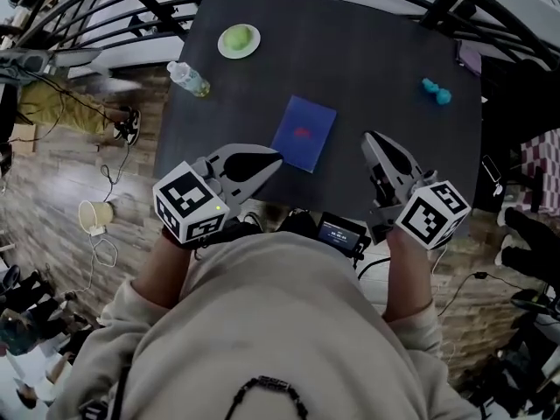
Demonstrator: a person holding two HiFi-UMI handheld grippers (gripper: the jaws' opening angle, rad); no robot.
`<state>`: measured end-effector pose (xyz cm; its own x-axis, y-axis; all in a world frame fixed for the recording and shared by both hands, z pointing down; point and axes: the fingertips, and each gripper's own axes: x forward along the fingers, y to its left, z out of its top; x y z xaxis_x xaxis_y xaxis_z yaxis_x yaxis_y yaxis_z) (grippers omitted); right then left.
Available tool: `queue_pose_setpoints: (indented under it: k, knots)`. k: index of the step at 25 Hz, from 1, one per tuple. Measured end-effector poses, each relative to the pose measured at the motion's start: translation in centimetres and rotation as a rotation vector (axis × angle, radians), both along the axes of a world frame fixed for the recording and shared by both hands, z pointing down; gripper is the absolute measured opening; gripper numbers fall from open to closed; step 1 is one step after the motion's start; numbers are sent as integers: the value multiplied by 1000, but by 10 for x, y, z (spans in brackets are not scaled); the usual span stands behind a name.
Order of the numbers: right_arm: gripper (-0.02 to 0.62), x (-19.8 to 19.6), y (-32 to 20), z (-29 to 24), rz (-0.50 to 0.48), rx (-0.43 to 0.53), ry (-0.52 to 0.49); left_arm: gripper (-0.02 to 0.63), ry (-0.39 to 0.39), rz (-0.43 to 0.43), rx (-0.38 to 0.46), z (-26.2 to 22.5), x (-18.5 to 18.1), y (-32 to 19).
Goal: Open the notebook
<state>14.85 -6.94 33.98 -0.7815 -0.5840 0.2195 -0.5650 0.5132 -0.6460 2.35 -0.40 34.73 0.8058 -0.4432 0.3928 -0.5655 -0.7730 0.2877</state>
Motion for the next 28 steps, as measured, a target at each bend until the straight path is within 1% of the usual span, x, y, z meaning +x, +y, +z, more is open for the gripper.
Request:
queue_pose_setpoints:
  k: [3,6,9,13,17,21,24,28]
  knots:
    - [14,21,-16,7,69,-17,-59,2,-34,9,-35,17,4,-12]
    - [14,33,-27,17,101,-19,-75,2,-48,18,-41,25,6,-31]
    - [14,44,-25,17,116,-18,-65,2,-57,28,-47,27,8,-38]
    - [14,56,-20,16,174,-27,-60,2,-83,55,-55,36,4,-52]
    - [14,59,-18,20,239,-47,-28,2,-83,101,-66,50,1,-68]
    - [14,71,-11,17,289,-59,6,2,-70,146,-68,53,16,-72]
    - [15,65,-14,15,302,-67,28,2,-65,178,-66,57,14,-74]
    - [15,47,-24,19,293,-83,57,2,-100,185,-93,78,0,-80]
